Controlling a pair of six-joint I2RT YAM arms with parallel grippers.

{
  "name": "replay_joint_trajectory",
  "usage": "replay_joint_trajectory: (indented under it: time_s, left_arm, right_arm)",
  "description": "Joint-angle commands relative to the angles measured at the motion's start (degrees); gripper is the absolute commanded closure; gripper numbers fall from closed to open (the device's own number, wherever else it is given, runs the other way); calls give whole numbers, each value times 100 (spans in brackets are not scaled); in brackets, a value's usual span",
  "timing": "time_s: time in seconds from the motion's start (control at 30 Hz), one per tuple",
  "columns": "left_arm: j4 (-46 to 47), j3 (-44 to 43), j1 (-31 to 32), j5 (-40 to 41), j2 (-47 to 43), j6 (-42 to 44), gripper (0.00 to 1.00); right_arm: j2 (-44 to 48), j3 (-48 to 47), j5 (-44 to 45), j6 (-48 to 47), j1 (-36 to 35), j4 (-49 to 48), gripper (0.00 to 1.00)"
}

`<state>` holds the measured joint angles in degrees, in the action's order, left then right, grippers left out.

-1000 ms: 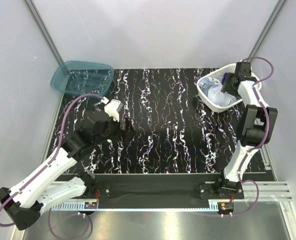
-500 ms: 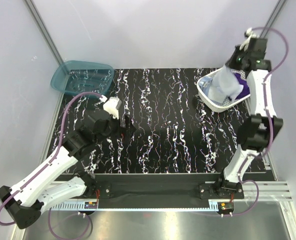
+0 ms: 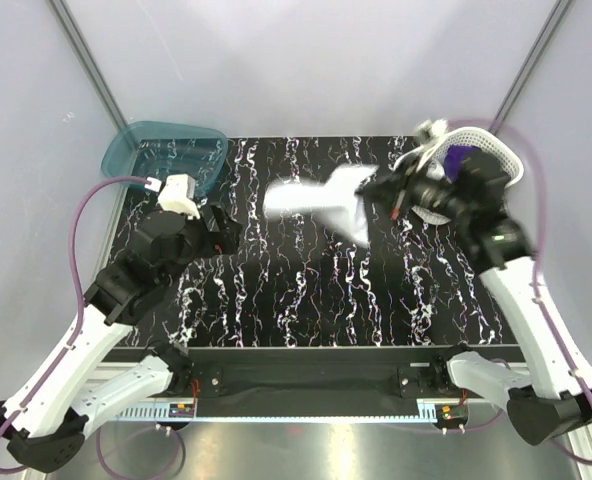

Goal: Fold and stack the towels
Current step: Move the towel to the center of the board

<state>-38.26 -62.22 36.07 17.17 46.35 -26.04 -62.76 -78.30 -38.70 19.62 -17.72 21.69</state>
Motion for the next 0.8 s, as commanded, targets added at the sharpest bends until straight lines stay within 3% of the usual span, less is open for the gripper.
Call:
replay_joint_trajectory:
  time_s: [0.0,0.07,0.17,0.23,0.33,0.47,0.5,0.6,0.63,0.7,0.77]
  left_arm:
    - [-217,341,-92,199,-143,-331,3]
    - [-191,691,-118,86,-179,-489,3]
    - [-77,1061,-136,-55,-100,-604,4]
    - [46,1159,-145,-99,5,-639,5]
    - [475,1273,-153,-275,330,-543,5]
    - [1162,1195,-399,-626,1304,-349,8]
    - [1259,1046,-704,-749,1829,-314,12]
    - [1679,869,-1573,-2134,2553,-698,25]
    - [1838,904,-1699,-2635,2798,-779,25]
    - [2216,904,-1762,-2780,3037,-736,25]
    - [2193,353,-1675,-2711,3712,-657,27]
  right_arm:
    - [-18,2437,117,1242,-293,-856,96]
    - [106,3543,186,1474,-548,-1404,87]
    - [246,4180,398,1606,-715,-1300,77]
    - [500,4244,617,1625,-716,-863,59]
    - [634,3815,1466,1335,-716,-37,48]
    - [-93,3148,2103,669,-716,-243,47]
    - [-374,3024,2190,544,-716,-549,48]
    - [-2258,2068,2244,105,-716,-685,52]
    - [-2693,1316,2122,-1,-707,-571,53]
    - [-3485,574,1963,-230,-716,-159,58]
    - [-4400,-315,2015,-317,-716,18,60]
